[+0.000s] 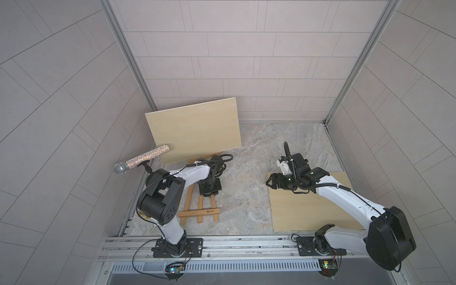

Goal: Disassemble the easel
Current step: Move the easel to the center of the board.

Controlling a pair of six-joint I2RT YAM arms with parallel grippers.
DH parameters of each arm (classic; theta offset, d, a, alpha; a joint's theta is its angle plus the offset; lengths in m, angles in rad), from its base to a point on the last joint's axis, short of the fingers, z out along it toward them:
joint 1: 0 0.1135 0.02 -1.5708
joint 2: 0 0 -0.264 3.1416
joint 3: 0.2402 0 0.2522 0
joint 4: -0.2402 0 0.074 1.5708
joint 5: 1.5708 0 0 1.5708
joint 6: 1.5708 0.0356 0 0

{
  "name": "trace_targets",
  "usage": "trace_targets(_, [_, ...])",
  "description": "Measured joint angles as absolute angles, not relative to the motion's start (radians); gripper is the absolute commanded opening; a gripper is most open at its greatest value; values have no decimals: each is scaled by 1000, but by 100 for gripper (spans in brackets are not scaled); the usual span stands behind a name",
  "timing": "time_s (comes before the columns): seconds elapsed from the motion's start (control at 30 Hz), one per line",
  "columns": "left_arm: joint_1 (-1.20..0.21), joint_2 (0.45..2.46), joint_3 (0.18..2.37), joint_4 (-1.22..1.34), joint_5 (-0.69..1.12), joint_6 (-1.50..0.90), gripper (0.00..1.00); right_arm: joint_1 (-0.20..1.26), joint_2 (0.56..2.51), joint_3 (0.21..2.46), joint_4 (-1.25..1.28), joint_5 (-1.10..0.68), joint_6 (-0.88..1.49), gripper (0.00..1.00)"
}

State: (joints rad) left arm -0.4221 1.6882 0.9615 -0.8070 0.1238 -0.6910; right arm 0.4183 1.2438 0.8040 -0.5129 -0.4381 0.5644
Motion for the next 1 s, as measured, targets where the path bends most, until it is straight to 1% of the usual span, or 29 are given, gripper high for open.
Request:
trace_targets(0.2, [-345,1670,940,-829,104,-623,1,439,1293,816,-469,-452,586,85])
trace_targets(0.3, [-340,1668,936,-832,105,-609,5,464,1330,838,-437,-458,604,85])
trace_targets(0.33, [-340,1668,936,-832,105,-608,7,474,1345,848,-425,-460,608,85])
trace_targets(0.47, [-340,1665,936,-833,103,-606,26,510,1400,891,-383,-468,627,85])
trace_targets(0.6, [-340,1644,937,-854,96,-601,39,530,1445,921,-343,-477,643,85])
trace_targets(0.67, [-340,1620,939,-874,93,-599,48,535,1468,933,-321,-483,652,86])
trace_targets(0.9, [-340,1496,976,-902,120,-593,68,562,1573,972,-212,-493,697,87])
trace_targets(1.0, [-340,1410,1007,-908,136,-583,72,588,1636,998,-148,-494,730,87])
